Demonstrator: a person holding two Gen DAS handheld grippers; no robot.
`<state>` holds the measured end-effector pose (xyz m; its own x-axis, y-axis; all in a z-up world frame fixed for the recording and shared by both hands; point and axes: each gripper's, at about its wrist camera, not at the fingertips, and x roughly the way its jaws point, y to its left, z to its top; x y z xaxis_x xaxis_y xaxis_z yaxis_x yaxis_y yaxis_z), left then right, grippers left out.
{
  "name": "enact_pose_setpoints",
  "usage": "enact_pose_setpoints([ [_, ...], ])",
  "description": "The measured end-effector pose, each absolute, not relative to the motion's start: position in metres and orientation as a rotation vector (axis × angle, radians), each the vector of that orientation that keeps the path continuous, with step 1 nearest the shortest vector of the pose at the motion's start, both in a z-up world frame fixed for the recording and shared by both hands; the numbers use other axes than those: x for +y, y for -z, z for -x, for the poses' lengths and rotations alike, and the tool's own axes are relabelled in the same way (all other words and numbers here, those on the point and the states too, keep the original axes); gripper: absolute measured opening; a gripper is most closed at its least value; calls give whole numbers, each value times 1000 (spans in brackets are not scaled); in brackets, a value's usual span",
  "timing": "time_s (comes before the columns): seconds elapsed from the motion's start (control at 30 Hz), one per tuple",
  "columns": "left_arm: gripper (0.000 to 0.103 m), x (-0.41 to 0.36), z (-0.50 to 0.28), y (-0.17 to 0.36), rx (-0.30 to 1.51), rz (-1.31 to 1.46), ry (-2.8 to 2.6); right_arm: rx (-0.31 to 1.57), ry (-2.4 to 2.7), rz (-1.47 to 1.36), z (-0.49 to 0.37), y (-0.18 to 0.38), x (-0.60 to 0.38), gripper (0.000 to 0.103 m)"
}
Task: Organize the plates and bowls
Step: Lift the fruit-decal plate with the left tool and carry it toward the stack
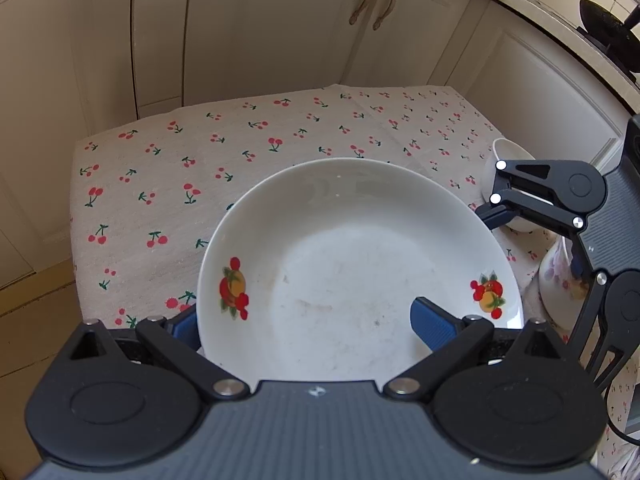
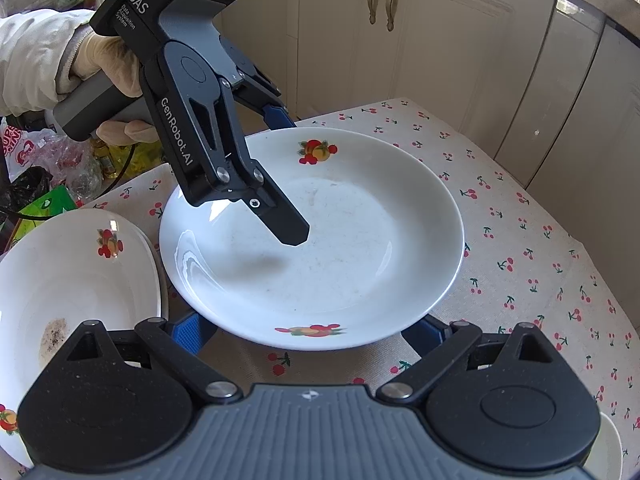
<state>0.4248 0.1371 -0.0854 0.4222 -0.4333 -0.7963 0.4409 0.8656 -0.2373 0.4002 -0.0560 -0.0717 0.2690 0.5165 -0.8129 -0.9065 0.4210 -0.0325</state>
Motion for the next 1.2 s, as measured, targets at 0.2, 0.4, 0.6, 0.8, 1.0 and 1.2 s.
enact_pose_setpoints([
  [0.2, 100, 135, -421, 78, 985, -14, 545, 815, -1027, 569, -398, 66, -57, 99],
  [0.4, 100, 131, -410, 63, 969, -30, 541, 799, -1025, 572, -391, 55, -59, 99],
  [0.6, 100, 125, -388, 41, 945, -49, 537, 772, -1019, 571, -373, 37, -65, 99],
  [0.8, 100, 118, -357, 25, 925, -61, 524, 749, -1015, 563, -343, 20, -71, 99],
  [1.0, 100, 113, -318, 18, 912, -70, 510, 755, -1012, 525, -307, 15, -76, 99],
  [1.2, 100, 108, -282, 20, 902, -88, 507, 753, -1010, 509, -272, 15, -80, 99],
])
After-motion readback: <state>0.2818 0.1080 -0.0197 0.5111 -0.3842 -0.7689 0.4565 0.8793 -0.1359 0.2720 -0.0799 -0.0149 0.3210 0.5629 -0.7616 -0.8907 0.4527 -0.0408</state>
